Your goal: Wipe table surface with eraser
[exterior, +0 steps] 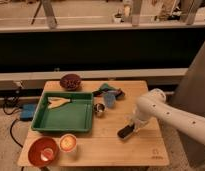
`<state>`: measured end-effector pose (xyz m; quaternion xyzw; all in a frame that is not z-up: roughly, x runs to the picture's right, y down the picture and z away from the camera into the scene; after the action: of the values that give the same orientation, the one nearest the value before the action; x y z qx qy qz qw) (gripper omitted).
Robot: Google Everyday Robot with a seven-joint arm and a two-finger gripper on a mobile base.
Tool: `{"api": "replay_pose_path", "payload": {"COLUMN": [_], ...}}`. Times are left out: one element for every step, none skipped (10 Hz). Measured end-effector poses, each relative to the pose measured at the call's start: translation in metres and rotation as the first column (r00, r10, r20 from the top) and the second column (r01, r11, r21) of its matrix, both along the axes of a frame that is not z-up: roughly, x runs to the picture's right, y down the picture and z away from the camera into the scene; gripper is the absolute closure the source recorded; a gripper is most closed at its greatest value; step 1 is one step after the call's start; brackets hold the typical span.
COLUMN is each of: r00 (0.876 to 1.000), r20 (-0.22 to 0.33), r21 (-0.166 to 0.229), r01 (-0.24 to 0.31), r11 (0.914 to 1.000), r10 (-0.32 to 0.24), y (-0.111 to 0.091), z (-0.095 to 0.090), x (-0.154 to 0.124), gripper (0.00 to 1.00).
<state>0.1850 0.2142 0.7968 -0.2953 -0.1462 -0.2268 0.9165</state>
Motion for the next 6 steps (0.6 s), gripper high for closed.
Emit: {"api": "replay_pose_path", "payload": {"r00": [1.0,1.0,0.999,0.998,0.994,0.992], "r20": [0.004,0.015,0.032,0.053,0.083,0.101], "r21": [-0.001,-0.003,-0.004,-0.002,0.003,0.007], "r01": [0.003,0.014,0.028,0.044,0.065,0.072], "r11": [1.0,0.9999,0.9996,0.999,0.9979,0.9974], "r10": [-0.003,-0.014,-0.028,-0.044,-0.065,-0.072], "y": [-0.002,-0.004,-0.004,-0.006,-0.006,-0.007], "z": [0.006,0.012,0.016,0.018,0.02,0.021], "x": [-0.004,-0.012,-0.024,-0.038,-0.058,-0.069], "gripper": [1.0,1.0,1.0,1.0,1.0,1.0]}}
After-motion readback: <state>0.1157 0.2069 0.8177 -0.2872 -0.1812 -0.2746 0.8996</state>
